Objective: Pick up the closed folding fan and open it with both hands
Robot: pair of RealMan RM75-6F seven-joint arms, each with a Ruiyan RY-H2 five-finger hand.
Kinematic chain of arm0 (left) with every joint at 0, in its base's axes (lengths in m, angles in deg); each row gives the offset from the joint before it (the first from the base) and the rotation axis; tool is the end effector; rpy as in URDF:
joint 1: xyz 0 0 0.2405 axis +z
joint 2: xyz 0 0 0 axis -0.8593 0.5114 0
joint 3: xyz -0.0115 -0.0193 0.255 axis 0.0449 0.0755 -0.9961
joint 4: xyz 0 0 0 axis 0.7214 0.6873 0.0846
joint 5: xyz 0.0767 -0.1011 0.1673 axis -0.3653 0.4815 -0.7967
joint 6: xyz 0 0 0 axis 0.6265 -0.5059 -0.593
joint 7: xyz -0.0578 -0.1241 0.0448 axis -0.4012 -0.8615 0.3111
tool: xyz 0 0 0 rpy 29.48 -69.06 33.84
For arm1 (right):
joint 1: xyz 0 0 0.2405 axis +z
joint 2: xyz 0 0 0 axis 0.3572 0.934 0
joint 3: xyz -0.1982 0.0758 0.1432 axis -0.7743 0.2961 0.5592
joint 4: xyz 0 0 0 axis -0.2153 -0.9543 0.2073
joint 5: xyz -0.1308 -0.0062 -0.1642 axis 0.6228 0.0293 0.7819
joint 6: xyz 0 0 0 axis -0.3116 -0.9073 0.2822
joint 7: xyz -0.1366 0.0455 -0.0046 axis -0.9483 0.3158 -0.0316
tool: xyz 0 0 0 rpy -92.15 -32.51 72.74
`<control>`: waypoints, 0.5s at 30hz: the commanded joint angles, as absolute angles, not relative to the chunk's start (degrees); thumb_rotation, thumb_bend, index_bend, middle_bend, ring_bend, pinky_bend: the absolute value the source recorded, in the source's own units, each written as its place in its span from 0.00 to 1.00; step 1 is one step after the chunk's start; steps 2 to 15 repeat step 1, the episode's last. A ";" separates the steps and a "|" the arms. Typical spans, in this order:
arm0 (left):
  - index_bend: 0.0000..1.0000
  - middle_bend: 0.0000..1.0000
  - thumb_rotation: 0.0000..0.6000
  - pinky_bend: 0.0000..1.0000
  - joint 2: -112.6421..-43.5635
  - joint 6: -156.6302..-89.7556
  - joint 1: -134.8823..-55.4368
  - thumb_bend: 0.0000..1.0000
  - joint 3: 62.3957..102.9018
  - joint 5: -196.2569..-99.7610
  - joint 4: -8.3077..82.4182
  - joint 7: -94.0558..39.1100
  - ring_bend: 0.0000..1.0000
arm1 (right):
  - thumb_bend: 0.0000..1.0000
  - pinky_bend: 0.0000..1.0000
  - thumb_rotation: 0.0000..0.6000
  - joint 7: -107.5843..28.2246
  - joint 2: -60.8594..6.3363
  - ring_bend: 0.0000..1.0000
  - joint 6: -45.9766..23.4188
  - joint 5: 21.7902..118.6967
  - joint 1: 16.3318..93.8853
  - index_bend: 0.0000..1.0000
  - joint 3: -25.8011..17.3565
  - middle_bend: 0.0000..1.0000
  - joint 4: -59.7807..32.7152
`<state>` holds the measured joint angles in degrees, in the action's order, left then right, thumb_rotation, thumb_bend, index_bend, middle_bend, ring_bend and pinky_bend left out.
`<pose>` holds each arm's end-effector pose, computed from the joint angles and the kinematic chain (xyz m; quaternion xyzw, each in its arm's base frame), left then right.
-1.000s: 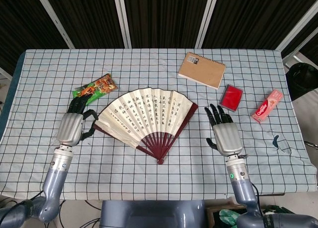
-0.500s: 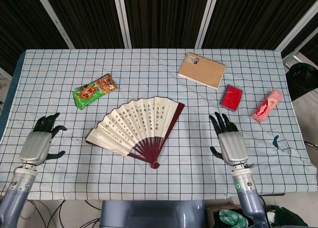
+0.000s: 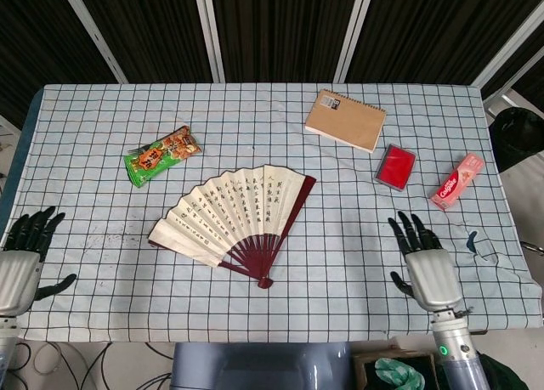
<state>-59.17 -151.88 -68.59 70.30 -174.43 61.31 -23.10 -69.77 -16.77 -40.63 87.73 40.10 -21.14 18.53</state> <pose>-0.2813 0.1769 0.1534 -0.6134 -0.3533 -0.4164 0.5706 -0.2222 -0.2017 0.1006 0.6512 -0.3167 0.3798 0.5757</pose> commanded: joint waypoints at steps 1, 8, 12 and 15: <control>0.04 0.00 1.00 0.00 -60.76 -155.33 -65.39 0.00 69.48 -176.60 57.80 -24.80 0.00 | 0.17 0.21 1.00 -64.71 -13.02 0.00 -44.72 91.08 35.52 0.00 -24.04 0.00 14.84; 0.04 0.00 1.00 0.00 -60.76 -155.33 -65.39 0.00 69.48 -176.60 57.80 -24.80 0.00 | 0.17 0.21 1.00 -64.71 -13.02 0.00 -44.72 91.08 35.52 0.00 -24.04 0.00 14.84; 0.04 0.00 1.00 0.00 -60.76 -155.33 -65.39 0.00 69.48 -176.60 57.80 -24.80 0.00 | 0.17 0.21 1.00 -64.71 -13.02 0.00 -44.72 91.08 35.52 0.00 -24.04 0.00 14.84; 0.04 0.00 1.00 0.00 -60.76 -155.33 -65.39 0.00 69.48 -176.60 57.80 -24.80 0.00 | 0.17 0.21 1.00 -64.71 -13.02 0.00 -44.72 91.08 35.52 0.00 -24.04 0.00 14.84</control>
